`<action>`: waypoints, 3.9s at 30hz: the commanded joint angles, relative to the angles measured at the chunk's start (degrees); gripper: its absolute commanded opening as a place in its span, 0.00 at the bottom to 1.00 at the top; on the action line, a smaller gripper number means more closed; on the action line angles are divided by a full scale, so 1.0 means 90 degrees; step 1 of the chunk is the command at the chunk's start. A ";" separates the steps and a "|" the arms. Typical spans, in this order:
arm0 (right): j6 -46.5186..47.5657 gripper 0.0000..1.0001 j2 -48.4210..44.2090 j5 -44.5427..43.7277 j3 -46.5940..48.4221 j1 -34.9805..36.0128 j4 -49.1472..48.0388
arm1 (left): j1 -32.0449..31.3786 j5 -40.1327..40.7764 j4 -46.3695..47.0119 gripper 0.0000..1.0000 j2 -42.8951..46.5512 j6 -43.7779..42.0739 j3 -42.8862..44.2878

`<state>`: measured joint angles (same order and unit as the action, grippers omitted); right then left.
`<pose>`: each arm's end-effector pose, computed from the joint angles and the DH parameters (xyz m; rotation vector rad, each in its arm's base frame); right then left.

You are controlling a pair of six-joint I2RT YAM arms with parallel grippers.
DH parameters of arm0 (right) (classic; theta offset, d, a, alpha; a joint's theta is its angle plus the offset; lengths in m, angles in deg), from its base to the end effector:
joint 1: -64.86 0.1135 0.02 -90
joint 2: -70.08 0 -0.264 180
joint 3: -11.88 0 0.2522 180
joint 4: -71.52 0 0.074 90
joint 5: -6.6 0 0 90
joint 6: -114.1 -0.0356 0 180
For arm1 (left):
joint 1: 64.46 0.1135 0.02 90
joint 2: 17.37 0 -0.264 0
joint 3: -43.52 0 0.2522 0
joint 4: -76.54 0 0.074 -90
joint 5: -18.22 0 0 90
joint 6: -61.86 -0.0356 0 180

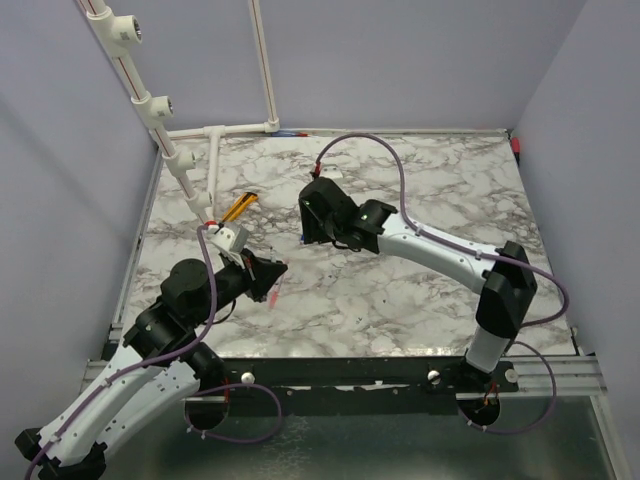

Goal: Insert the pens into the pen caps

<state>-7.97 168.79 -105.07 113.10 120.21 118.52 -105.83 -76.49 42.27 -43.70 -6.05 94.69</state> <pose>0.2316 0.3120 0.3105 -0.2829 2.2872 0.3480 0.0883 -0.0817 0.3186 0.3668 1.7810 -0.8736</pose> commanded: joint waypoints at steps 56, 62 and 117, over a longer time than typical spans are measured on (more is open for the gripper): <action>-0.0369 0.01 0.2185 0.0618 0.0644 -0.0682 0.0000 | 0.0016 0.0274 -0.0076 0.00 -0.0116 -0.0146 -0.0105; 0.0716 0.01 0.0695 0.1223 -0.0751 -0.0682 -0.0417 | 0.0018 0.0265 -0.0071 0.00 -0.0138 -0.0134 -0.0116; 0.8405 0.19 -0.1208 0.4046 -0.4457 -0.0437 -0.0943 | 0.0017 0.0340 -0.0084 0.00 -0.0251 -0.0113 -0.0123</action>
<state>68.44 157.47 -67.70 74.21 115.77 112.79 -105.83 -74.67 41.96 -45.95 -6.58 94.28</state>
